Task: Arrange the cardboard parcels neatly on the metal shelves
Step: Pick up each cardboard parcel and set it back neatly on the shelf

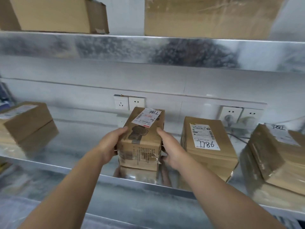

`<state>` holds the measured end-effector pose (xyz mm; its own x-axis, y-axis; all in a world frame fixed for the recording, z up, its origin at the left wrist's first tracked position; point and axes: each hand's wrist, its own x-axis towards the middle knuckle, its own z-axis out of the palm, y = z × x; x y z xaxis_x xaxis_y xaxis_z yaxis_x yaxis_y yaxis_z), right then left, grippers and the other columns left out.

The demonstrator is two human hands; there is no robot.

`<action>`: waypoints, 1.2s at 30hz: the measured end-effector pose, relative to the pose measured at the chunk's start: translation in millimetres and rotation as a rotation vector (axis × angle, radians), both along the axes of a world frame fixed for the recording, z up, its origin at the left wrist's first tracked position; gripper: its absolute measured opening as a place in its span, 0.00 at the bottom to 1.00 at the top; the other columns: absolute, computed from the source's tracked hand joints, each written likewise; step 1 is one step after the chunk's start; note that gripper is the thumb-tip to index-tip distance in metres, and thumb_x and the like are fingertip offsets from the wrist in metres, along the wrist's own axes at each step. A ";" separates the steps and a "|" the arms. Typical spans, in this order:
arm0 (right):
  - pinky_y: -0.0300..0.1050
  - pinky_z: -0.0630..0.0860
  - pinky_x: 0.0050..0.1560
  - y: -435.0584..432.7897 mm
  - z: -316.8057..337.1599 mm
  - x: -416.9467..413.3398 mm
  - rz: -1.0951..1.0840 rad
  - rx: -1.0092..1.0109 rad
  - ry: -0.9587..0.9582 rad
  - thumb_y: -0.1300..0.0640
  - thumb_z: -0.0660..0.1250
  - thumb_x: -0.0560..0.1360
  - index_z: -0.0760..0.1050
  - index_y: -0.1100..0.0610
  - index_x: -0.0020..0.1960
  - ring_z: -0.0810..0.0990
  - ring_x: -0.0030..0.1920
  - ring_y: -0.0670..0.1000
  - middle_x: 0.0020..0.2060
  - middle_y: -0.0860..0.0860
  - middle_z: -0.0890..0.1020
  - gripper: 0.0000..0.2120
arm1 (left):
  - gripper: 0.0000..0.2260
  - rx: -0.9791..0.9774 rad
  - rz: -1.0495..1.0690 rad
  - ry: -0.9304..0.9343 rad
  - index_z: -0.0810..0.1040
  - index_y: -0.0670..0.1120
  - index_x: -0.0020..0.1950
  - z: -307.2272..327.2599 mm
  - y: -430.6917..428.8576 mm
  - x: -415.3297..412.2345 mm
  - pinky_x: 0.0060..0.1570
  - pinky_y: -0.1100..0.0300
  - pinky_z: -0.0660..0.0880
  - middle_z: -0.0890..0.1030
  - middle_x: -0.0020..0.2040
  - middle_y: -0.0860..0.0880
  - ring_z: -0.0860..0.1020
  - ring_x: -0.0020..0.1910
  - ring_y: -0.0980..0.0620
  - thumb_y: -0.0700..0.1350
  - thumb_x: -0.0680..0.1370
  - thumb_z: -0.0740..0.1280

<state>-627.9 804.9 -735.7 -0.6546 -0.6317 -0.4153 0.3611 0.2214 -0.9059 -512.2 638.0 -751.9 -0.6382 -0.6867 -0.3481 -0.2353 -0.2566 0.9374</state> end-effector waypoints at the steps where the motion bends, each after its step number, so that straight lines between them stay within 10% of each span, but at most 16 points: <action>1: 0.50 0.76 0.51 -1.2 1.6 -1.7 0.028 0.033 0.010 0.41 0.63 0.82 0.75 0.49 0.69 0.82 0.56 0.49 0.55 0.45 0.84 0.19 | 0.16 -0.009 -0.024 -0.044 0.83 0.47 0.59 3.7 -2.6 -1.0 0.49 0.52 0.75 0.86 0.54 0.42 0.82 0.47 0.45 0.56 0.80 0.67; 27: 0.53 0.79 0.40 -12.5 16.1 -17.9 0.174 0.255 0.137 0.48 0.71 0.79 0.77 0.54 0.55 0.84 0.44 0.56 0.46 0.54 0.86 0.11 | 0.12 -0.153 -0.200 -0.229 0.82 0.43 0.57 19.0 -3.7 -13.6 0.50 0.50 0.78 0.87 0.48 0.43 0.83 0.46 0.43 0.51 0.82 0.66; 31: 0.46 0.79 0.47 -6.9 15.6 -16.7 0.156 0.090 0.246 0.50 0.72 0.79 0.77 0.50 0.62 0.83 0.50 0.48 0.51 0.47 0.85 0.13 | 0.09 -0.185 -0.180 -0.110 0.82 0.44 0.59 20.8 -2.0 -2.1 0.45 0.58 0.78 0.88 0.48 0.47 0.85 0.46 0.49 0.46 0.82 0.67; 36: 0.61 0.71 0.70 -1.2 12.6 -16.1 0.055 -0.108 0.089 0.42 0.68 0.80 0.70 0.50 0.68 0.77 0.65 0.52 0.62 0.49 0.81 0.21 | 0.14 -0.195 -0.147 0.088 0.78 0.47 0.66 14.3 -1.3 13.8 0.52 0.58 0.77 0.86 0.55 0.49 0.84 0.54 0.51 0.37 0.81 0.66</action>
<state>-644.0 803.7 -723.1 -0.6491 -0.7054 -0.2846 0.2680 0.1381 -0.9535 -498.4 636.6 -737.6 -0.7580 -0.6330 -0.1573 -0.1721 -0.0385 0.9843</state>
